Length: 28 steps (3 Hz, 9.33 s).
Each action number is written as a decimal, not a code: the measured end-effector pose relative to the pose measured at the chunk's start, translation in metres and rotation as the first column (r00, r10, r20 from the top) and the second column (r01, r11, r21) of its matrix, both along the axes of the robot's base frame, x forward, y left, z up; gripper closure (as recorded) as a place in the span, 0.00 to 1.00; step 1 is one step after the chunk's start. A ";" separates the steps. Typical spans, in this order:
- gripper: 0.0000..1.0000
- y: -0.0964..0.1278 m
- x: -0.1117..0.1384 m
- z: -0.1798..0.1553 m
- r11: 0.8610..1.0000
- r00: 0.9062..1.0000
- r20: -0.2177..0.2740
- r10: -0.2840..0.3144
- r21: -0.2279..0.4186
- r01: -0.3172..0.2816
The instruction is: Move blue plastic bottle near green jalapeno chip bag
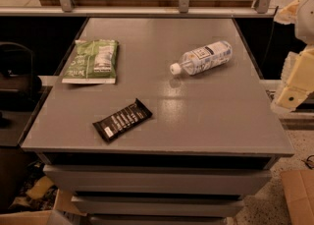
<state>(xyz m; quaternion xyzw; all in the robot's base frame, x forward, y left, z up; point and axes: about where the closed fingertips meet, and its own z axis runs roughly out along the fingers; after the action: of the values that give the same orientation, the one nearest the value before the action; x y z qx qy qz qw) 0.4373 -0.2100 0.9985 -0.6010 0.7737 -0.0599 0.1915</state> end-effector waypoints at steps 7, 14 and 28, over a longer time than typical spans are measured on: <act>0.00 0.074 0.089 -0.089 0.907 0.911 0.034 0.411 -0.116 -0.405; 0.00 0.029 0.194 -0.151 0.746 0.823 -0.182 0.538 -0.352 -0.565; 1.00 0.164 0.243 -0.110 0.529 0.586 -0.129 0.800 -0.309 -0.791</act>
Offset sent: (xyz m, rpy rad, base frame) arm 0.0137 0.0078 -0.0159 0.0577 0.0293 0.1039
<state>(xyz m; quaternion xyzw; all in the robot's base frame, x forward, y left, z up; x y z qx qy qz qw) 0.6806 -0.0461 0.8882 -0.9089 0.3900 -0.1048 0.1041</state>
